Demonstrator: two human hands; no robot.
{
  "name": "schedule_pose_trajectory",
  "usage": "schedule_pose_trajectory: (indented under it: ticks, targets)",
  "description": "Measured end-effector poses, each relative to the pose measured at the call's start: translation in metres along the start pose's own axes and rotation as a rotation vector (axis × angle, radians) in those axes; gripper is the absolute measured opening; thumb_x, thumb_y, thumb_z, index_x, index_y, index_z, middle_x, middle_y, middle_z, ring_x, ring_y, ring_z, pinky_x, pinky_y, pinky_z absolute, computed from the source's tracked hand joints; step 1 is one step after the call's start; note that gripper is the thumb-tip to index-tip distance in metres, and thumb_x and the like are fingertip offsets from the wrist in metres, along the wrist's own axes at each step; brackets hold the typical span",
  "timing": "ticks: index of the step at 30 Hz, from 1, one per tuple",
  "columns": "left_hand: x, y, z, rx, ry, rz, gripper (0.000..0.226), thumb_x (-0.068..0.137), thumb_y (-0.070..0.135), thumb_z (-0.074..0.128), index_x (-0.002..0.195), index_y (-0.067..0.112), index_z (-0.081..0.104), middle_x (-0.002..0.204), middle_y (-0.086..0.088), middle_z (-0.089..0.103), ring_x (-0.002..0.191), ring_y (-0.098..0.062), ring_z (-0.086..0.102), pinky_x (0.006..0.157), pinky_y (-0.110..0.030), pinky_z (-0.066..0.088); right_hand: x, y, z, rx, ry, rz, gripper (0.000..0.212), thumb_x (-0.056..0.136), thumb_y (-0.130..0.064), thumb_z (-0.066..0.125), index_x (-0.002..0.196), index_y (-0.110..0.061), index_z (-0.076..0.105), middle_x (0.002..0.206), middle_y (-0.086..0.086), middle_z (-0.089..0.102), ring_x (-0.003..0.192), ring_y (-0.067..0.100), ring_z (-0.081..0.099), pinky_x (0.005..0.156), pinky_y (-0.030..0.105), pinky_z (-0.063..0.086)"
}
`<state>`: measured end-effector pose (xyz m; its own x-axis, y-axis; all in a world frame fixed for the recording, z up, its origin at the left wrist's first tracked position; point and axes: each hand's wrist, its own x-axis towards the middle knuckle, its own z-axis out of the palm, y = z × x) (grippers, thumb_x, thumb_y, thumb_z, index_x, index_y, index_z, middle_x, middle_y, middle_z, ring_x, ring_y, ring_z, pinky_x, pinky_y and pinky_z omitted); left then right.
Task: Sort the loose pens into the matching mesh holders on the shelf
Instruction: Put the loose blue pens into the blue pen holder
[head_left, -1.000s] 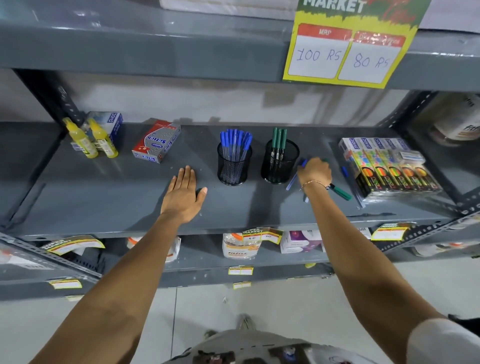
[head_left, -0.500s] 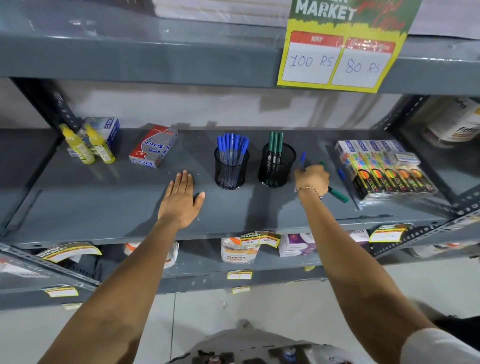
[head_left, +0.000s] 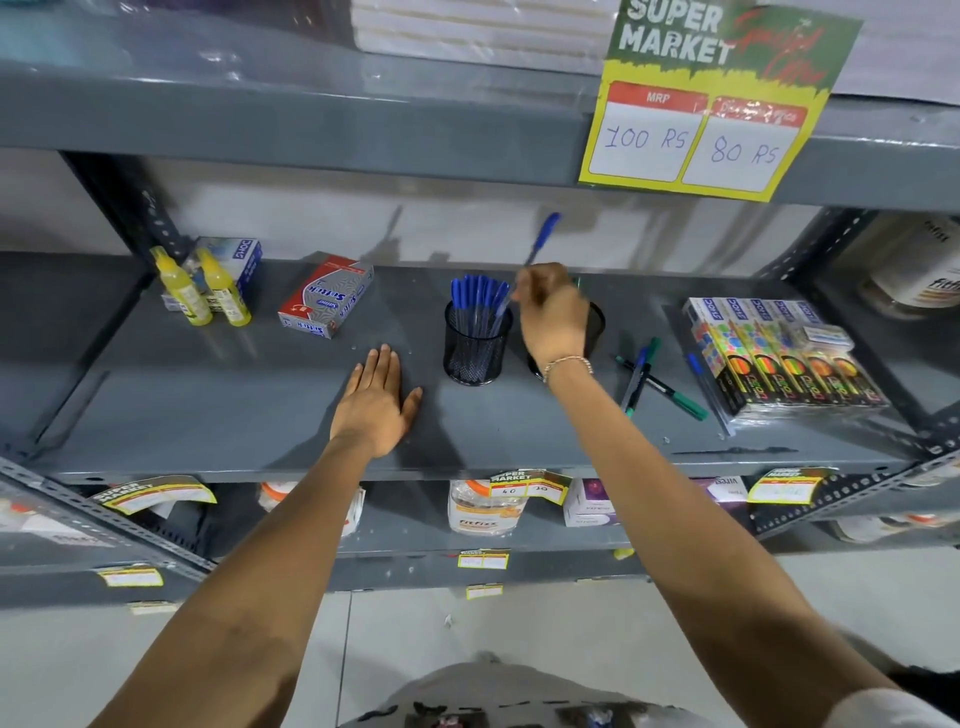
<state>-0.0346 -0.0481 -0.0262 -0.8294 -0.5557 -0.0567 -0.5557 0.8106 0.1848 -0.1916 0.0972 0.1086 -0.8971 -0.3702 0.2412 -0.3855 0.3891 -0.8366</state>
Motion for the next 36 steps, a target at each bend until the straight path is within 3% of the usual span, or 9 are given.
schedule_pose_trajectory:
  ticks: [5, 12, 15, 17, 19, 21, 24, 27, 36]
  targets:
    - [0.0, -0.001, 0.0, -0.007, 0.014, 0.012, 0.072, 0.097, 0.05, 0.017, 0.15, 0.005, 0.001, 0.161, -0.01, 0.0, 0.149, -0.022, -0.003, 0.121, -0.034, -0.002, -0.012, 0.011, 0.034, -0.219, -0.134, 0.027, 0.025, 0.093, -0.03, 0.055, 0.093, -0.011, 0.071, 0.085, 0.011, 0.075, 0.078, 0.028, 0.07, 0.069, 0.031, 0.056]
    - [0.001, -0.002, 0.0, -0.005, 0.012, 0.016, 0.072, 0.097, 0.051, 0.017, 0.15, 0.005, 0.001, 0.161, -0.01, 0.0, 0.149, -0.022, -0.002, 0.121, -0.035, 0.0, -0.014, 0.014, 0.038, -0.246, -0.116, 0.066, 0.021, 0.088, -0.034, 0.061, 0.086, -0.016, 0.071, 0.079, 0.009, 0.074, 0.074, 0.028, 0.07, 0.07, 0.038, 0.059]
    - [0.001, -0.002, 0.0, 0.005, 0.004, 0.013, 0.072, 0.097, 0.051, 0.016, 0.15, 0.005, -0.001, 0.161, -0.01, -0.001, 0.149, -0.022, -0.003, 0.121, -0.035, -0.001, -0.013, 0.01, 0.02, -0.186, -0.016, 0.065, 0.021, 0.09, -0.031, 0.058, 0.09, -0.013, 0.069, 0.087, 0.007, 0.074, 0.078, 0.025, 0.069, 0.067, 0.028, 0.055]
    - [0.001, -0.001, 0.0, 0.02, -0.007, 0.009, 0.072, 0.097, 0.049, 0.017, 0.15, 0.005, -0.002, 0.161, -0.01, -0.003, 0.149, -0.021, -0.005, 0.121, -0.035, -0.003, -0.013, 0.015, -0.003, -0.167, 0.147, 0.078, 0.021, 0.09, -0.032, 0.057, 0.091, -0.013, 0.067, 0.085, 0.008, 0.074, 0.075, 0.025, 0.068, 0.061, 0.023, 0.047]
    - [0.001, -0.001, 0.0, 0.018, -0.014, 0.005, 0.071, 0.097, 0.048, 0.017, 0.15, 0.004, -0.003, 0.161, -0.01, -0.004, 0.149, -0.021, -0.006, 0.121, -0.035, -0.004, -0.009, 0.031, -0.031, -0.15, 0.318, 0.129, 0.019, 0.09, -0.029, 0.057, 0.092, -0.013, 0.067, 0.084, 0.01, 0.074, 0.075, 0.028, 0.069, 0.062, 0.028, 0.05]
    - [0.001, -0.001, 0.001, 0.016, -0.014, 0.006, 0.072, 0.097, 0.048, 0.017, 0.15, 0.004, -0.003, 0.161, -0.011, -0.005, 0.149, -0.021, -0.006, 0.121, -0.035, -0.005, -0.002, 0.057, -0.059, -0.179, 0.369, 0.27, 0.02, 0.089, -0.027, 0.056, 0.091, -0.012, 0.068, 0.088, 0.014, 0.073, 0.082, 0.032, 0.069, 0.069, 0.033, 0.052]
    - [0.002, -0.001, 0.002, 0.019, -0.003, 0.003, 0.072, 0.097, 0.049, 0.017, 0.15, 0.004, -0.002, 0.161, -0.011, -0.004, 0.149, -0.022, -0.006, 0.121, -0.035, -0.004, 0.006, 0.096, -0.087, -0.305, 0.214, 0.455, 0.022, 0.089, -0.027, 0.055, 0.087, -0.011, 0.07, 0.089, 0.021, 0.069, 0.093, 0.038, 0.066, 0.074, 0.037, 0.051]
    - [0.002, -0.001, 0.003, 0.013, 0.003, 0.004, 0.072, 0.097, 0.05, 0.017, 0.15, 0.005, -0.001, 0.161, -0.011, -0.003, 0.149, -0.022, -0.005, 0.121, -0.035, -0.003, 0.004, 0.114, -0.091, -0.433, 0.059, 0.544, 0.027, 0.086, -0.028, 0.061, 0.098, -0.007, 0.072, 0.104, 0.021, 0.07, 0.099, 0.038, 0.065, 0.082, 0.04, 0.053]
    - [0.002, -0.001, 0.003, 0.009, 0.012, -0.004, 0.072, 0.097, 0.05, 0.018, 0.15, 0.005, 0.001, 0.161, -0.01, -0.002, 0.149, -0.021, -0.004, 0.121, -0.035, -0.003, 0.002, 0.117, -0.083, -0.531, -0.006, 0.578, 0.036, 0.083, -0.032, 0.066, 0.101, -0.001, 0.066, 0.105, 0.02, 0.068, 0.099, 0.037, 0.065, 0.08, 0.042, 0.054]
